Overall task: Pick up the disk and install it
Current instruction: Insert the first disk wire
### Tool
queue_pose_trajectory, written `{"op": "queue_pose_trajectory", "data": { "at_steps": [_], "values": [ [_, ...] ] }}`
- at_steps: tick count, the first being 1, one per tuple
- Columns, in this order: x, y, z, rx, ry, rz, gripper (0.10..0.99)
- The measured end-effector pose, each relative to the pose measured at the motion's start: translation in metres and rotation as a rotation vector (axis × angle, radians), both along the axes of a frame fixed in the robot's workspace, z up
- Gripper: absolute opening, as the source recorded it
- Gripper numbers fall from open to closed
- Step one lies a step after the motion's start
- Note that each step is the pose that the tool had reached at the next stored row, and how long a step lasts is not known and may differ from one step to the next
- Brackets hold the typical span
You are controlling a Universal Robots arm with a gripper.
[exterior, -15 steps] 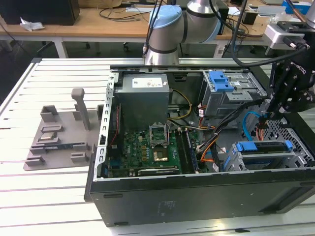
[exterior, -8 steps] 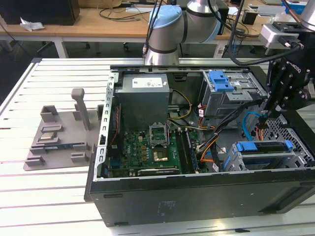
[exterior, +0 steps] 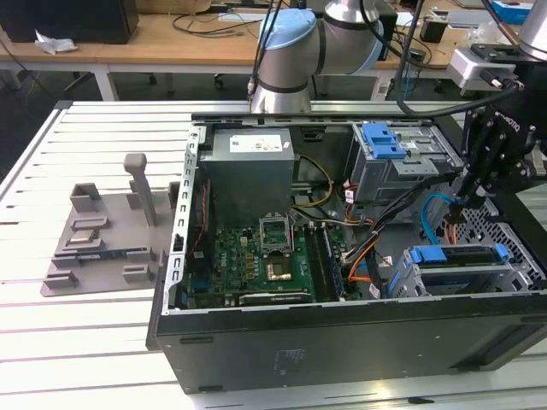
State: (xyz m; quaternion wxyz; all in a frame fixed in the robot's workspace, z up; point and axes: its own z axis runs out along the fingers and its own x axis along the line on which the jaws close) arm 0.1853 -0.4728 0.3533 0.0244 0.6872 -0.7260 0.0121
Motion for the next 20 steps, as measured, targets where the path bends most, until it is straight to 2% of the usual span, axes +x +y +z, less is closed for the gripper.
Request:
{"op": "queue_pose_trajectory", "data": {
  "at_steps": [1, 9, 14, 20],
  "values": [
    [0.0, 0.0, 0.0, 0.0, 0.0, 0.0, 0.165],
    [-0.0002, 0.0001, 0.0, -0.002, 0.0, 0.0, 0.165],
    [-0.013, 0.0, 0.0, -0.001, 0.0, 0.0, 0.165],
    [-0.0161, -0.0005, -0.0001, -0.001, 0.0, 0.0, 0.165]
  ]
}}
